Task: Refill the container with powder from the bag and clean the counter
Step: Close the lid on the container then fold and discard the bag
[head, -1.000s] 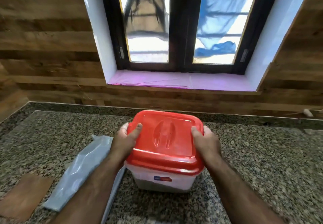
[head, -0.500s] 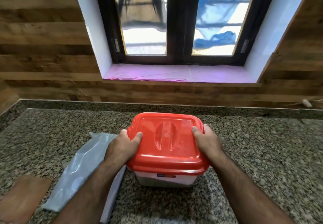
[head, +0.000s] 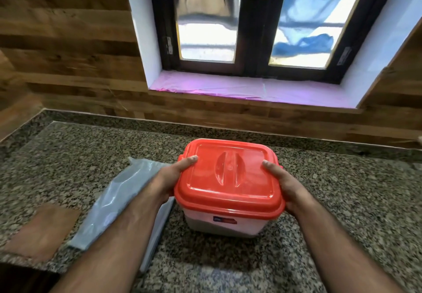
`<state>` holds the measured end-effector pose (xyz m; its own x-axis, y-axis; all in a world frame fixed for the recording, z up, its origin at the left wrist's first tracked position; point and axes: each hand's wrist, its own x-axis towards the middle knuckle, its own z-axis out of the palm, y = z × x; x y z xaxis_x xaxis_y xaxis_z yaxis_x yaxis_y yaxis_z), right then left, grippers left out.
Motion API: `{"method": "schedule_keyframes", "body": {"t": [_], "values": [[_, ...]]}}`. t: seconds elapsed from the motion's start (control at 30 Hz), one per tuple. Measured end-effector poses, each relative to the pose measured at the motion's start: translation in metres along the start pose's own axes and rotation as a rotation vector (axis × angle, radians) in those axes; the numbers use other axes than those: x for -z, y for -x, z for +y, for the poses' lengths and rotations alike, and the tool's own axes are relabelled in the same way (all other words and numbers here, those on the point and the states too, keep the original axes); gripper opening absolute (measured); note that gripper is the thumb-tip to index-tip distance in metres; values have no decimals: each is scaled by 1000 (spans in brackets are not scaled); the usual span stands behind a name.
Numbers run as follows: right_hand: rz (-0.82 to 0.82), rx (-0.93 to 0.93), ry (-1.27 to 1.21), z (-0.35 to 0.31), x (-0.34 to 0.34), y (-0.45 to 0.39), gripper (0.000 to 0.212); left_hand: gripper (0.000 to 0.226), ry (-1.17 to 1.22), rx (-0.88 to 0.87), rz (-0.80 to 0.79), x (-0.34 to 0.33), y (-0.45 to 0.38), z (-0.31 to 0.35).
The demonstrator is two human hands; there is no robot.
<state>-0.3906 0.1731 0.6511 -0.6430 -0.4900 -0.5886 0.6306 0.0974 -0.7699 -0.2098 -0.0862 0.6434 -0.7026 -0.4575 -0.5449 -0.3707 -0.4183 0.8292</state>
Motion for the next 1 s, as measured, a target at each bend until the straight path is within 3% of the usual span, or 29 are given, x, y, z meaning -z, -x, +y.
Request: {"method": "schedule_keyframes", "body": {"t": [0.1,0.2,0.27,0.33,0.4,0.5,0.57,0.63,0.77,1.0], "values": [[300,122,278,-4,2,7,76,77,-201,-76,252,4,-2,1],[574,274,984,-15,-20,24,65,72,-793,-256,575,-9,8,13],[695,285,1369,-15,-42,30,57,69,-1111,-310,672,-27,14,16],[721,318,1560,-10,-56,30,49,68,-1288,-313,670,-41,20,19],[709,326,1615,-3,-58,26,45,69,-1388,-298,662,-44,21,18],[566,344,1552,9,-59,35,78,77,-1330,-498,611,-42,27,3],[460,529,1534,25,-56,41,80,84,-1220,-731,456,-42,36,-16],[435,711,1503,41,-45,42,76,88,-1205,-834,381,-41,39,-35],[466,893,1413,59,-31,36,71,83,-1182,-884,429,-37,34,-48],[490,940,1395,45,-33,13,68,77,-1136,-933,444,-40,13,-33]]}}
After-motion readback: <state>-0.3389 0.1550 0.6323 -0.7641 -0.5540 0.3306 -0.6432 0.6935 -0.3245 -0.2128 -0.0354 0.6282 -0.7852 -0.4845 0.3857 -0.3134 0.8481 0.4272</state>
